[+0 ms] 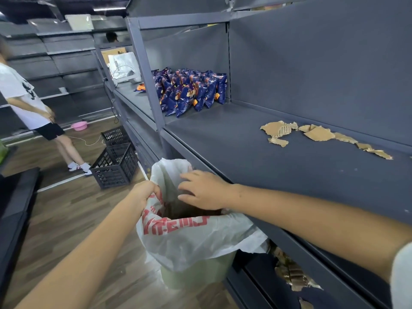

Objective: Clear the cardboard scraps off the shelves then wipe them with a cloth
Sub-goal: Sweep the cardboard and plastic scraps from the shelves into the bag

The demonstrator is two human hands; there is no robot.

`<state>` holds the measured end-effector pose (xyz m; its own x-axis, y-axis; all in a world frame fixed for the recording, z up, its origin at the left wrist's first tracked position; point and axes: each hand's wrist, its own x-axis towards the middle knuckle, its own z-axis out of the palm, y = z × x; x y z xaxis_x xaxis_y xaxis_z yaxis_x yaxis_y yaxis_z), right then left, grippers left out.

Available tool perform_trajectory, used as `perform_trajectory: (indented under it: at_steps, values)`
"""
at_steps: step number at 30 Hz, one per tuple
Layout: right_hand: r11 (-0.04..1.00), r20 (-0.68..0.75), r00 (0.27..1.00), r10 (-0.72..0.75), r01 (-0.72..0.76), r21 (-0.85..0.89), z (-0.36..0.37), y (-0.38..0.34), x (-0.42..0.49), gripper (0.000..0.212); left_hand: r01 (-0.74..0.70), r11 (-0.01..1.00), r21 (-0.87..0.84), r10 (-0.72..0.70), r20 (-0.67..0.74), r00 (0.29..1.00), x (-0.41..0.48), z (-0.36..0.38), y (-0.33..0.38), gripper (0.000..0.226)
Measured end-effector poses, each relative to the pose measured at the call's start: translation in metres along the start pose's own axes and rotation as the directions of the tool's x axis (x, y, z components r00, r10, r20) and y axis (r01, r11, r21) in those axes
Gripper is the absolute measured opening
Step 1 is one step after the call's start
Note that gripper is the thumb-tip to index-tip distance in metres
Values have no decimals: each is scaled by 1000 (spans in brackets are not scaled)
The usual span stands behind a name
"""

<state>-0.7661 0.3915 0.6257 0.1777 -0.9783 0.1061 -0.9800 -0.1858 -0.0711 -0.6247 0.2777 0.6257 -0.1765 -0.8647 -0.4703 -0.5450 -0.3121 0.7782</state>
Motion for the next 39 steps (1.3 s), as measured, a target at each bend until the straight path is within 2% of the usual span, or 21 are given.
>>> perform_trajectory:
  at_steps: [2, 5, 8, 11, 16, 19, 23, 32, 36, 39]
  values:
    - [997, -120, 991, 64, -69, -37, -9, 15, 9, 38, 0, 1000, -22, 0, -20, 1000, 0, -1, -2, 42]
    - [954, -190, 942, 276, -292, -62, -25, 61, 12, 43, -1, 999, -43, 0, -32, 999, -4, 0, -3, 46]
    - [837, -196, 830, 522, -543, -72, -33, 117, -1, 49, -10, 999, -37, 8, -51, 999, -7, 2, -2, 39]
    - [688, -151, 688, 710, -723, -58, -36, 166, -21, 55, 0, 1000, -5, 0, -41, 999, -6, 1, -1, 40]
    - [522, -79, 521, 850, -853, -9, -43, 213, -51, 67, -32, 999, -21, 31, -71, 997, -11, 3, 0, 38]
    - [473, 20, 474, 880, -880, 48, -45, 232, -64, 70, -24, 1000, -9, 23, -85, 996, -14, 3, 1, 19]
    - [499, 92, 504, 859, -863, 78, -40, 241, -69, 71, -10, 1000, 23, 11, -36, 999, -18, 5, 2, 16]
    - [598, 98, 601, 793, -799, 60, -33, 205, -51, 65, 2, 1000, -29, -4, -54, 999, -18, 4, 0, 21]
    - [691, 93, 690, 717, -722, 32, -28, 171, -38, 62, 1, 999, -46, -4, -63, 998, -18, 7, -1, 26]
    - [772, 93, 773, 627, -633, 58, -23, 138, -29, 64, -4, 998, -57, 0, -68, 998, -20, 7, -2, 18]
